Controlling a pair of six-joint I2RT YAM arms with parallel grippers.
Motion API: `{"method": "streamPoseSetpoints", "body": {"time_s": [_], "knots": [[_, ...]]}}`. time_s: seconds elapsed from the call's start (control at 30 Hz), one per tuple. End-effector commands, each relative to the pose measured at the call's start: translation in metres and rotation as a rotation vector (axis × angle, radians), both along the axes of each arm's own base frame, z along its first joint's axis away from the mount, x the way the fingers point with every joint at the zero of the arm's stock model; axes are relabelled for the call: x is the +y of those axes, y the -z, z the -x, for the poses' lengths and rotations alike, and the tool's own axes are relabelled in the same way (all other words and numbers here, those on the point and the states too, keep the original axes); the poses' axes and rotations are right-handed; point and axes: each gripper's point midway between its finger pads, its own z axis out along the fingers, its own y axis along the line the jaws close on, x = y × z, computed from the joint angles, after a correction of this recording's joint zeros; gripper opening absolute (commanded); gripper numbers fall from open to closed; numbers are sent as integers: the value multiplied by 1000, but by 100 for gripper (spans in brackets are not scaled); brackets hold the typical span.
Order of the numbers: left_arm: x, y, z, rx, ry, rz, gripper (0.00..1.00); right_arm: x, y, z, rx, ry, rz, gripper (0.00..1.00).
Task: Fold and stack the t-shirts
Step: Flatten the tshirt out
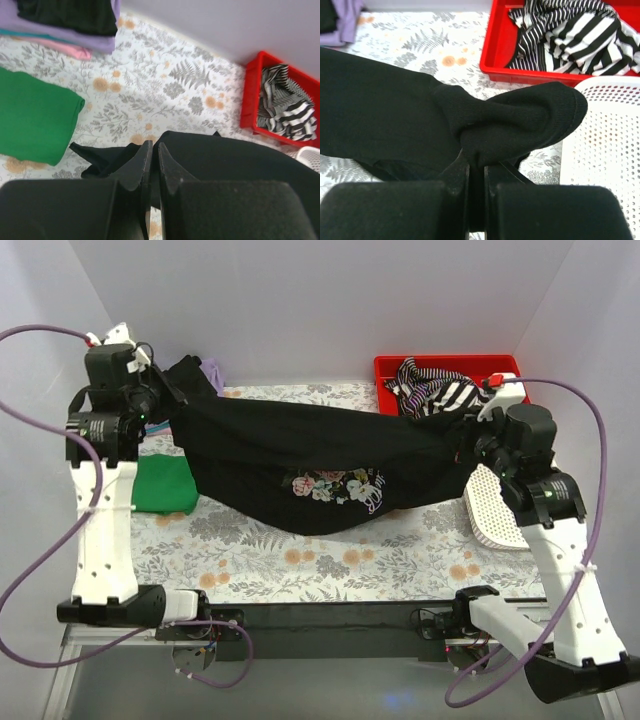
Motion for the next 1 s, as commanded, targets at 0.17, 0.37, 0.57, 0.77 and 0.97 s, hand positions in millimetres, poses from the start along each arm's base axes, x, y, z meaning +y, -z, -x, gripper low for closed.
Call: {"method": "streamPoseSetpoints", "body": {"time_s": [0.17,0.37,0.57,0.77,0.97], "knots": [[7,-90,89,-343,-36,26,0,-11,-100,73,-281,-48,-22,1],[8,-133,150,-510,-52,66,0,-14,-134,125,-393,-96,-50,1],[17,-161,220,-691,-97,93,0,-7,-164,178,-520,-210,-59,1],[10,-192,281,-860,-45,162,0,6,-194,225,-642,-350,-60,1],[14,-196,305,-902,-53,201,0,8,-213,262,-747,-402,-64,1]]}}
